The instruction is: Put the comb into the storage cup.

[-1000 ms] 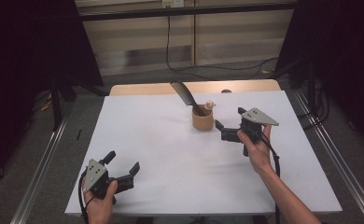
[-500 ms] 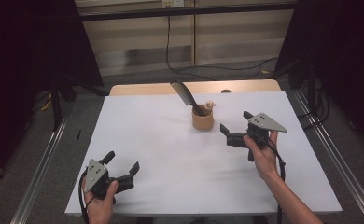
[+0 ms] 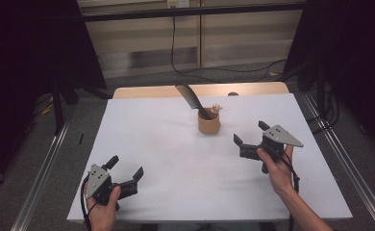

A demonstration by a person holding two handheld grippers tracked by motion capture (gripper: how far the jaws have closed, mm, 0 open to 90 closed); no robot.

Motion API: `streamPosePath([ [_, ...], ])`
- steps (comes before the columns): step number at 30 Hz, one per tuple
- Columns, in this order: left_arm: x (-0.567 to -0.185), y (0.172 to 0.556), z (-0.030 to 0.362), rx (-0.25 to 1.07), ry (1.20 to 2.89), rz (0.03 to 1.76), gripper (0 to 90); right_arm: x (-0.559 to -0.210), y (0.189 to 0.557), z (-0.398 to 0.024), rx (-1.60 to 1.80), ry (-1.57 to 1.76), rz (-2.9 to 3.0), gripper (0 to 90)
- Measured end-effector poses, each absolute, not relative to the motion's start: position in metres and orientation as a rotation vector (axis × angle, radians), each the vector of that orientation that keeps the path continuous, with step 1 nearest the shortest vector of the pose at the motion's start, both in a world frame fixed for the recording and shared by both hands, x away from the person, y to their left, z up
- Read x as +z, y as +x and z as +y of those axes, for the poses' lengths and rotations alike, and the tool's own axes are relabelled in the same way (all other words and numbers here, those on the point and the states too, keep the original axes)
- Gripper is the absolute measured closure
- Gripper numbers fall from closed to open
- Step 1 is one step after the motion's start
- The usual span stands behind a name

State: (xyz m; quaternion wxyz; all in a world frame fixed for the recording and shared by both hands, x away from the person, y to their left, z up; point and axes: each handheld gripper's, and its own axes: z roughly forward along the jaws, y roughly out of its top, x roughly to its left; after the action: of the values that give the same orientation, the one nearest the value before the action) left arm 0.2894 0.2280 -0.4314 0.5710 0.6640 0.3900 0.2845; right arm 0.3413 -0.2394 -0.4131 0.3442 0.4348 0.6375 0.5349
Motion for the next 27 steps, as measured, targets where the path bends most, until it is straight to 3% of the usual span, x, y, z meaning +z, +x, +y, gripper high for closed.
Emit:
streamPosePath([
  [27, -0.429, 0.286, 0.229, 0.680, 1.540, 0.910, 2.9, -0.417, 0.292, -0.289, 1.333, 1.152, 1.541, 0.0],
])
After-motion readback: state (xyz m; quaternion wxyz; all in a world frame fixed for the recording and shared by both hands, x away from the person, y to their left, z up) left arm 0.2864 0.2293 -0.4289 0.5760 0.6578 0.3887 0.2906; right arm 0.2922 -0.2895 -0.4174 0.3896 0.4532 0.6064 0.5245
